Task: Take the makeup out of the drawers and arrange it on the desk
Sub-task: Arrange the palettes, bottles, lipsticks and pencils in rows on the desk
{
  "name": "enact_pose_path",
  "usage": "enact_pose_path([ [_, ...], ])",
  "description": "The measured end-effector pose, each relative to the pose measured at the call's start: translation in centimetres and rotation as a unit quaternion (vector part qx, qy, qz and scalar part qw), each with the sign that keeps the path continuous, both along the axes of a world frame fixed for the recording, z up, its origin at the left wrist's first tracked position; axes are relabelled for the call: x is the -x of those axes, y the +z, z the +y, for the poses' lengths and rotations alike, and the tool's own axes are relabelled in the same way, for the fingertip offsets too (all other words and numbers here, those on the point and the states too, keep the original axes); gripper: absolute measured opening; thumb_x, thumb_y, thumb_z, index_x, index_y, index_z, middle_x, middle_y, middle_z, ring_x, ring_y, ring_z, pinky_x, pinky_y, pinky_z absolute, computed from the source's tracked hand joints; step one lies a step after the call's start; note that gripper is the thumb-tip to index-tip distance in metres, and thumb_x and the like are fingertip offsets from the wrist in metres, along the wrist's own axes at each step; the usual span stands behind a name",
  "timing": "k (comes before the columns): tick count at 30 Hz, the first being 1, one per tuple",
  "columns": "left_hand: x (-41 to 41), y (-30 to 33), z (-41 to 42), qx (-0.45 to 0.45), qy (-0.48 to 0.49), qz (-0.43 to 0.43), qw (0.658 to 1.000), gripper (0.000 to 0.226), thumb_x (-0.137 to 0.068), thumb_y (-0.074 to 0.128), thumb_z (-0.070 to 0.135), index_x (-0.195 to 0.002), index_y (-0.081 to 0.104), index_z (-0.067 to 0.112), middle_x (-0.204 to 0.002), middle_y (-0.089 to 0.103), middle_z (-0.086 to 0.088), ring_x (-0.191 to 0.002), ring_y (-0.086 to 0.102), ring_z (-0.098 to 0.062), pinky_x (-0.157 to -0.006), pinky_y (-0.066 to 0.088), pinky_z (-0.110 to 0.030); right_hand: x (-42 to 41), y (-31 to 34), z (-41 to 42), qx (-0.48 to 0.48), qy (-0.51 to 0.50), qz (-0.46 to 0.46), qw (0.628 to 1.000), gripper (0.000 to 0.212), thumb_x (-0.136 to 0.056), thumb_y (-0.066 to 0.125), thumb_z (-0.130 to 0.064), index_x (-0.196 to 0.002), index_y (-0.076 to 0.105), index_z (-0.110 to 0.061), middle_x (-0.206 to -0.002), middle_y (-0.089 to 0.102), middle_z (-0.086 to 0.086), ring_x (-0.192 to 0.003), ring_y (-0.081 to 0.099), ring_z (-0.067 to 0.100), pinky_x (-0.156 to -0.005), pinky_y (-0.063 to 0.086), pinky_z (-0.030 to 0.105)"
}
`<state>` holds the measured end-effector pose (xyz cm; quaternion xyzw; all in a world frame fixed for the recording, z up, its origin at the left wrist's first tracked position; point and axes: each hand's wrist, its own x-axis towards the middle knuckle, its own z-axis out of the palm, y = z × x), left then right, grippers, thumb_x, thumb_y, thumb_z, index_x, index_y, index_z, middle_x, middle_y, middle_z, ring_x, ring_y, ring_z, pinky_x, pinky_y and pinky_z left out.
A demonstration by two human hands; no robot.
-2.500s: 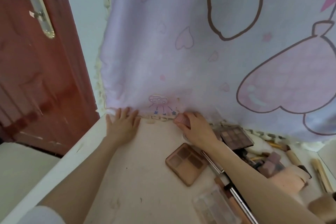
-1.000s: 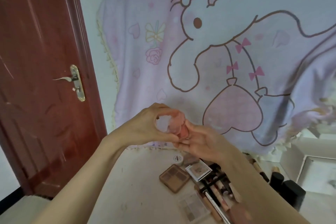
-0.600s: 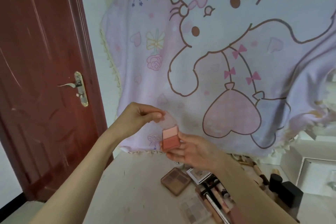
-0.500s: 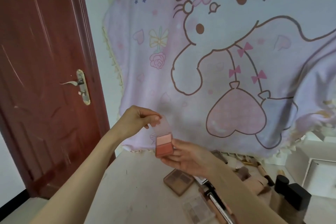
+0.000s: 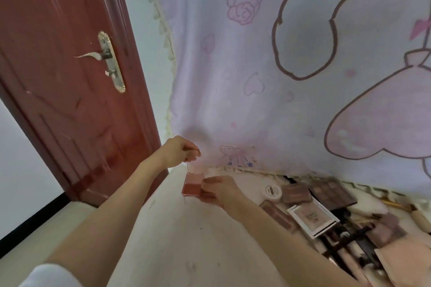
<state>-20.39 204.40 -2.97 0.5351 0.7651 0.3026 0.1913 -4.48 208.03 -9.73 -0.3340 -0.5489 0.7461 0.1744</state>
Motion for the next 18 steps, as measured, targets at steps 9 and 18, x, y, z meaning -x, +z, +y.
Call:
enact_pose_path([
  [9,5.8,-5.1,4.7,-0.032,0.003,0.094,0.995,0.009,-0.083,0.064,0.005,-0.083,0.073,0.007,-0.075,0.061,0.003,-0.066,0.054,-0.012,-0.059,0.037,-0.005,6.8,-6.7,1.8,-0.526,0.004,-0.234,0.817,0.06,-0.079,0.054,-0.049,-0.131,0.042,-0.022,-0.132,0.044,-0.003,-0.126,0.034,0.018,-0.106,0.019,0.03],
  [18,6.1,-7.9,6.9,-0.154,0.069,0.066,0.983,0.008,-0.085,0.061,0.008,-0.086,0.068,0.013,-0.087,0.062,0.009,-0.075,0.055,0.0,-0.071,0.036,0.001,10.0,-7.9,4.5,-0.578,-0.062,-0.27,0.767,0.065,-0.087,0.043,-0.057,-0.137,0.036,-0.016,-0.138,0.042,0.001,-0.13,0.031,0.018,-0.111,0.014,0.03],
])
